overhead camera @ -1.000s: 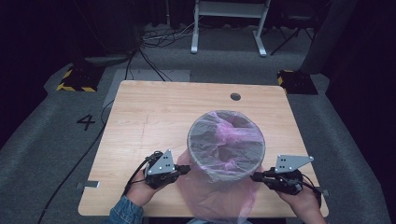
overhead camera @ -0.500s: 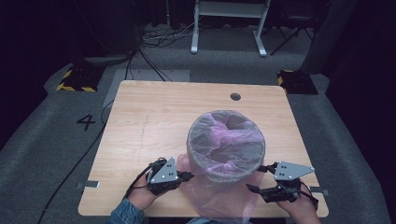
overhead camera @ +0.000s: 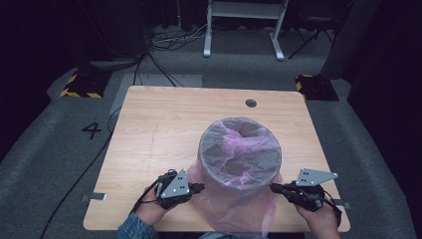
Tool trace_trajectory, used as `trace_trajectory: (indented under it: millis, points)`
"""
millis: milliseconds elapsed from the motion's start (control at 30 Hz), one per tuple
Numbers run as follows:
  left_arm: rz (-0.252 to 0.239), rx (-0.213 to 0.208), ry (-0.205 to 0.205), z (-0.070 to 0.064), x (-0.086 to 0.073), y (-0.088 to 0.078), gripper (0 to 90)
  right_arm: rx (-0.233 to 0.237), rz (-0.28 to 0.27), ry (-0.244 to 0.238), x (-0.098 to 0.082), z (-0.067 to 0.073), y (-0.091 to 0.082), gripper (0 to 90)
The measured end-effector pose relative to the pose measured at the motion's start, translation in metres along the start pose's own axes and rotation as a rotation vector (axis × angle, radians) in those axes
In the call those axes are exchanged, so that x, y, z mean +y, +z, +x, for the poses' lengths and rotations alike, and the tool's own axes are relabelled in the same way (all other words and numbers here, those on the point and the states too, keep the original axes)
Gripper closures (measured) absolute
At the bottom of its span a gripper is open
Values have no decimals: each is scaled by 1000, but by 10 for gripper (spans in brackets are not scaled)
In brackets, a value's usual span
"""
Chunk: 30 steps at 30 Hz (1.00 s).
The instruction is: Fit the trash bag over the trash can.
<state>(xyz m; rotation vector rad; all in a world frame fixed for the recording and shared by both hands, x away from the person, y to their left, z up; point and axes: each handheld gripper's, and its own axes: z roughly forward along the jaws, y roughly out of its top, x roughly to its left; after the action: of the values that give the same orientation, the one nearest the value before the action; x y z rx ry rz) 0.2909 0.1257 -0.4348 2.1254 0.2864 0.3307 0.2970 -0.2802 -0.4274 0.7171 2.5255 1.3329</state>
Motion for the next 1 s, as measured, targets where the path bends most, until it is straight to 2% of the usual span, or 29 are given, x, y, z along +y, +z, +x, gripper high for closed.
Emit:
trace_trajectory:
  millis: [33, 67, 100, 167, 300, 333, 367, 433, 533, 667, 767, 1000]
  points:
    - [-4, -4, 2, -1, 1, 0, 900, -2, -35, -16, 0, 3, -4, 774]
    - [-9, -4, 11, -3, 3, -1, 900, -27, -66, -23, 1, 6, -7, 638]
    - [-14, -3, 17, -4, 5, -2, 900, -47, -92, -28, 3, 9, -9, 576]
    - [-25, -7, 32, -8, 8, -3, 900, -62, -129, -39, 9, 15, -13, 506]
    - [-24, -5, 50, -11, 11, -4, 900, -106, -151, -63, 19, 23, -13, 459]
    - [-23, -2, 51, -11, 11, -5, 900, -106, -157, -62, 21, 23, -12, 476]
    - [-26, -1, 46, -11, 11, -5, 900, -105, -160, -59, 23, 24, -12, 531]
    - [-35, 1, 47, -11, 12, -6, 900, -102, -169, -76, 25, 25, -13, 691]
    - [-38, 4, 51, -11, 12, -8, 900, -114, -183, -75, 29, 25, -17, 900]
    - [-31, 11, 46, -10, 11, -7, 900, -93, -174, -62, 30, 23, -19, 900]
    - [-10, 15, 28, -5, 6, -3, 900, -74, -128, -40, 24, 18, -18, 900]
    - [116, 29, 0, 4, -9, 21, 900, -48, -18, 2, 6, 6, -7, 900]
